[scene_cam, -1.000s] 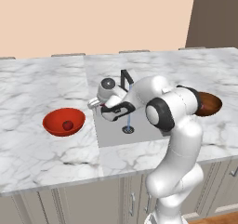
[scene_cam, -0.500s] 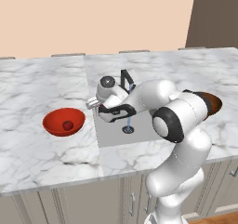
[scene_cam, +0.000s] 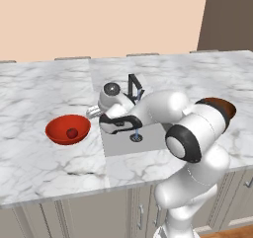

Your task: Pick the tomatos from the sink and place them in one bowl. Place the onion in the other bowl. Then turn off the sink faucet.

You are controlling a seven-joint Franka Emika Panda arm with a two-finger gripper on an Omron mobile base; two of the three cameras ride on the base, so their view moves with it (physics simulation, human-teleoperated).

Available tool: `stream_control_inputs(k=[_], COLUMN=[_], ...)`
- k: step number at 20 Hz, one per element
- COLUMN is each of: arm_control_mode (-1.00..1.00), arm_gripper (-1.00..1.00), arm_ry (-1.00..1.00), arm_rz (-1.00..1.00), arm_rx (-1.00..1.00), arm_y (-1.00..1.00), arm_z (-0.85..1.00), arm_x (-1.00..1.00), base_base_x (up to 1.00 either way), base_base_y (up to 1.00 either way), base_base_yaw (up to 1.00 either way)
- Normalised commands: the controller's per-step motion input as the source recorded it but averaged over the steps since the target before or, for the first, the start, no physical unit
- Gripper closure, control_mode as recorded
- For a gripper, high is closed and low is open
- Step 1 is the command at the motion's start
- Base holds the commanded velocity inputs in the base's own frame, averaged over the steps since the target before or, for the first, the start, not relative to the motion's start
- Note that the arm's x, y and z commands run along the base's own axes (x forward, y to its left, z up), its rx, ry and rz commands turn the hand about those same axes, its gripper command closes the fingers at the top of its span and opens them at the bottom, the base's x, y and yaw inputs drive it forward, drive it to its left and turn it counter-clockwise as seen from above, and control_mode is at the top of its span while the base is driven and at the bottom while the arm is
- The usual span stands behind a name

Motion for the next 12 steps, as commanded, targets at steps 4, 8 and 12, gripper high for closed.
stream_control_inputs(k=[4,8,12], arm_control_mode=[-1.00,-1.00,-1.00], arm_gripper=[1.00,1.00,1.00], arm_ry=[0.08,0.09,0.07], arm_rz=[0.01,0.02,0.02], arm_rx=[0.00,0.00,0.00], arm_y=[0.58,0.55,0.48], arm_z=[0.15,0.08,0.01], arm_x=[-0.24,-0.25,-0.19], base_base_x=[0.00,0.00,0.00], base_base_y=[0.00,0.00,0.00], base_base_yaw=[0.00,0.00,0.00])
